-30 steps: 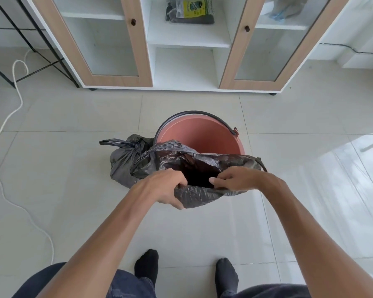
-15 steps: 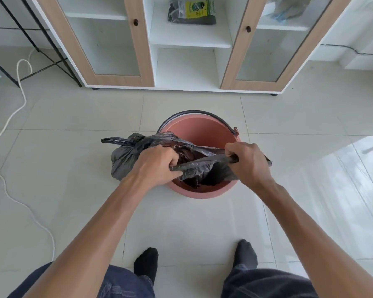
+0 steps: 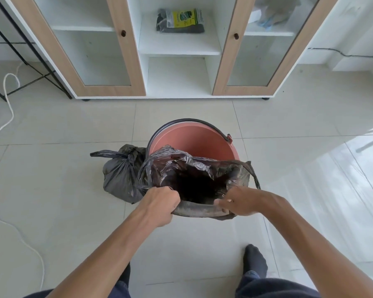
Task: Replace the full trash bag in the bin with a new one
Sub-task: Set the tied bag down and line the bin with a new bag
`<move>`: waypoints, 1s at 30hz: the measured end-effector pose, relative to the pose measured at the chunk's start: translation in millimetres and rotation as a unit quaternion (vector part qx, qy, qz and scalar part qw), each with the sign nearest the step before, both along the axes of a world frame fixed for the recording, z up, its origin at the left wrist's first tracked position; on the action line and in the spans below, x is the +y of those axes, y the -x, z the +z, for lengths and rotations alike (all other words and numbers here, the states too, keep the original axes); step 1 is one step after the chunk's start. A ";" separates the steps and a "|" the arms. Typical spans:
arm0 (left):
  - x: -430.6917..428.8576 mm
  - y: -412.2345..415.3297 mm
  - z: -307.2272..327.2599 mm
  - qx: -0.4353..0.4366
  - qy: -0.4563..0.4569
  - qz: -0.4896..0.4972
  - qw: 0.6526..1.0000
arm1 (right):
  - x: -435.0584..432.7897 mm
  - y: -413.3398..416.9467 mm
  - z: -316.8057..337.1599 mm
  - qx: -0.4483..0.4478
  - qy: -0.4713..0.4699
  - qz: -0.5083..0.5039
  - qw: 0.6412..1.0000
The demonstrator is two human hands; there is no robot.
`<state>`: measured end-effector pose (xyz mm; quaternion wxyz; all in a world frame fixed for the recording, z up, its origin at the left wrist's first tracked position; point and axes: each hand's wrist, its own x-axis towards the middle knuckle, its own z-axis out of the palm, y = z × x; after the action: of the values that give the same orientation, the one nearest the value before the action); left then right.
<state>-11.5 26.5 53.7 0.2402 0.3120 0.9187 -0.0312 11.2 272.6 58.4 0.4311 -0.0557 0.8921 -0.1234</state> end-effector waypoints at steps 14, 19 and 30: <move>-19.8 44.8 -10.6 -0.155 0.023 0.244 0.957 | 21.6 11.3 -37.5 -0.006 -0.046 -0.212 0.976; -27.0 65.8 -19.0 -0.198 -0.061 0.401 0.892 | 31.8 22.5 -49.9 0.085 -0.001 -0.382 0.920; -24.7 60.1 -24.9 -0.243 -0.134 0.531 0.800 | 33.9 30.9 -44.9 0.055 0.024 -0.438 0.897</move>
<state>-71.6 1.9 28.8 0.3901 -0.1987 0.8470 0.3016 -19.6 306.5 13.5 0.2825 0.3236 0.8451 -0.3183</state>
